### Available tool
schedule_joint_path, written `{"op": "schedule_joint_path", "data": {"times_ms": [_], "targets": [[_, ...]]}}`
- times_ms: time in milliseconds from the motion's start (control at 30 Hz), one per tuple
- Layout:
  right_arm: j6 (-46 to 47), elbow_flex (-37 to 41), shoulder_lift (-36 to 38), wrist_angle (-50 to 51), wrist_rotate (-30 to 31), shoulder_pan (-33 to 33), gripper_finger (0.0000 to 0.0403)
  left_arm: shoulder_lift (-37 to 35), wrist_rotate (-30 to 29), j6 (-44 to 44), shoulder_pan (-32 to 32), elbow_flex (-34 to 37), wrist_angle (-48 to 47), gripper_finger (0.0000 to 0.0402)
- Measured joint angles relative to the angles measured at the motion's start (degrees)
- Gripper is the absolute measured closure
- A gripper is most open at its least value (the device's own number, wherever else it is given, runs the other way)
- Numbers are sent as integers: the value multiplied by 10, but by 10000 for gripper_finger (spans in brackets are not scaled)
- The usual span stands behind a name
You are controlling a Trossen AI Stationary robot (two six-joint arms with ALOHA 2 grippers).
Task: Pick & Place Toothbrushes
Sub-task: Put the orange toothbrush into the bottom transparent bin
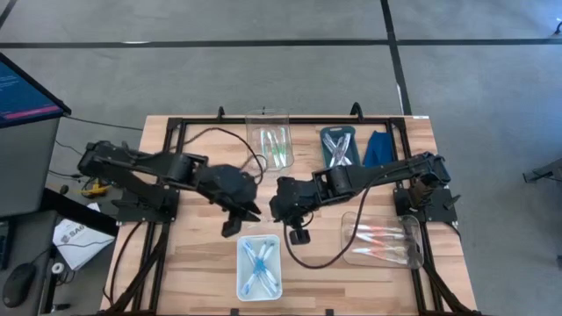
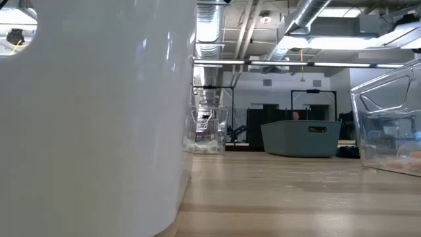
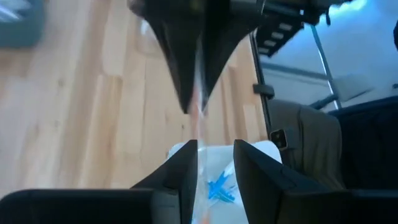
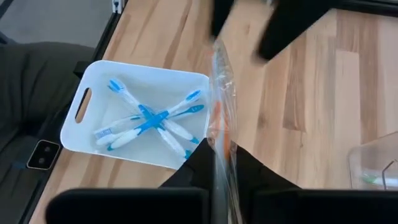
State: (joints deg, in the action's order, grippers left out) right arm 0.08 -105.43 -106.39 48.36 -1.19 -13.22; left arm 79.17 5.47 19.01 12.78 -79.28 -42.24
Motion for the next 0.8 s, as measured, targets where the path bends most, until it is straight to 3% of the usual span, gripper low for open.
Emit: {"op": "schedule_joint_path", "data": {"times_ms": [233,467,800], "targets": [[6,2,0,12,0,-20,375,-72,-58,-15,10,0,0,302],[15,20,0,36,1,-33,395,-132,-125,-23,42,20,18,302],[41,20,0,69,15,-62,397,-177,-135,-5,49,110,53,302]]}}
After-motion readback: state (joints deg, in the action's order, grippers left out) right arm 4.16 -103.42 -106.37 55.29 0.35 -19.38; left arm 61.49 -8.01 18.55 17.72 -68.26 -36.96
